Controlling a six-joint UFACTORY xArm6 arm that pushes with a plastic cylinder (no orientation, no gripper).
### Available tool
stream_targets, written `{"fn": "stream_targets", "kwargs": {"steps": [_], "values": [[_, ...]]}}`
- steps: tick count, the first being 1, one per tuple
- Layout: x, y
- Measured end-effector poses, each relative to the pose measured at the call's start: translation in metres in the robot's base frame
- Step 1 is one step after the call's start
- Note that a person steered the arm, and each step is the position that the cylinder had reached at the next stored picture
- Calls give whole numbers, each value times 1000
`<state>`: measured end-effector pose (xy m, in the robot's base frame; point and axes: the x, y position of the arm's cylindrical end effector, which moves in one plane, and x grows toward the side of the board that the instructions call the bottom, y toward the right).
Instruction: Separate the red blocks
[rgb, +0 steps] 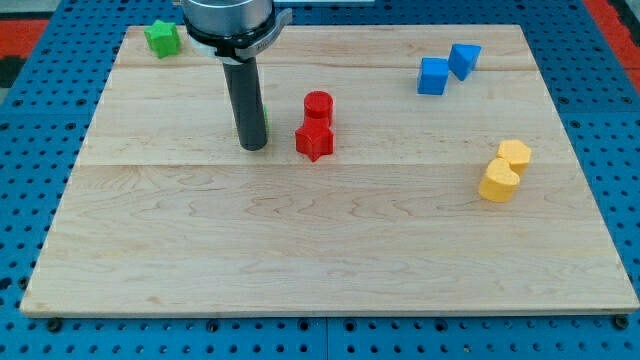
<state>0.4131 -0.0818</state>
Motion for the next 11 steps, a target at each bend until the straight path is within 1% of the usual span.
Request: {"fn": "stream_targets", "kwargs": {"steps": [2, 4, 5, 7, 8, 9, 11], "values": [[-3, 18], [-60, 36], [-57, 44], [-28, 95], [-29, 103], [-29, 92], [-41, 49]]}}
